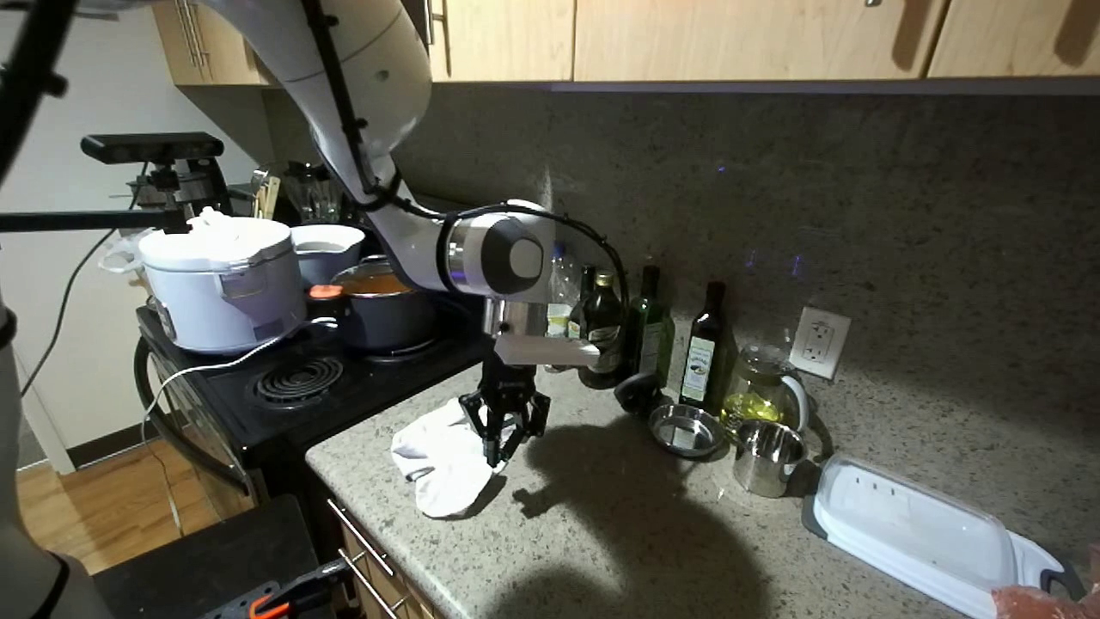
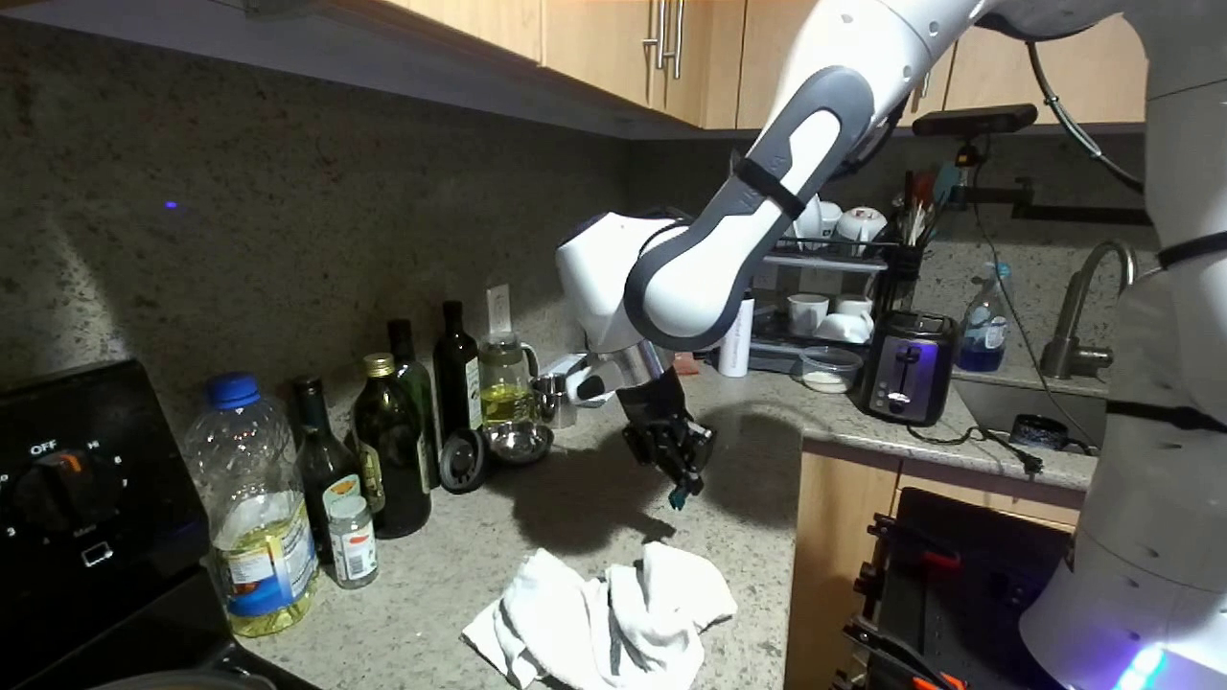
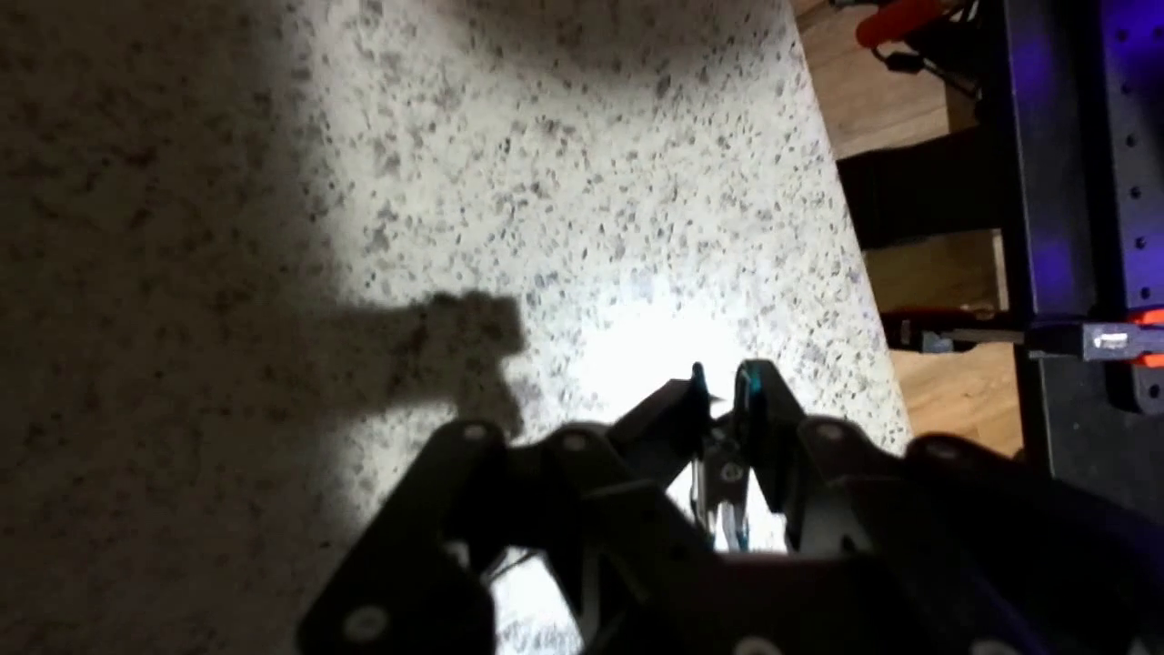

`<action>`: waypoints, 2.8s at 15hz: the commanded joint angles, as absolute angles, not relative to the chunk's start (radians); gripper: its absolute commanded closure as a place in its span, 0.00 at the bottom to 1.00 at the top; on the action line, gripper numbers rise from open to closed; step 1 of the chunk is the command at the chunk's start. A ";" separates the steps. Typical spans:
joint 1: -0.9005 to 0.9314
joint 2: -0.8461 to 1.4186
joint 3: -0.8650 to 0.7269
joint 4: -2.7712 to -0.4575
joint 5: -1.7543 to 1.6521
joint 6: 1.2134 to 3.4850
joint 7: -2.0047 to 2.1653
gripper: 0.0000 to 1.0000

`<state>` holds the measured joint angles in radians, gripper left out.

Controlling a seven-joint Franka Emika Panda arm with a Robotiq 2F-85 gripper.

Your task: Take the wrapper off the towel

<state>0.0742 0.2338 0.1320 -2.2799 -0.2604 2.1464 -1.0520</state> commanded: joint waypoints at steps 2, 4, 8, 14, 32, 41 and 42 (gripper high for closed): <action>0.122 0.219 0.130 -2.283 -0.393 1.996 -0.897 0.95; 0.127 0.227 0.137 -2.280 -0.411 1.964 -0.871 0.95; 0.107 0.218 0.128 -2.292 -0.387 2.037 -0.822 0.95; 0.034 0.247 0.085 -2.351 -0.315 2.322 -0.746 0.95; -0.077 0.247 0.087 -2.523 -0.109 2.685 -0.684 0.03; 0.027 0.022 0.125 -2.611 -0.125 2.527 -0.685 0.00; 0.044 0.005 0.130 -2.609 -0.127 2.491 -0.670 0.00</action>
<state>0.0091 0.0995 0.1164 -2.5719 -0.1234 2.5701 -0.7015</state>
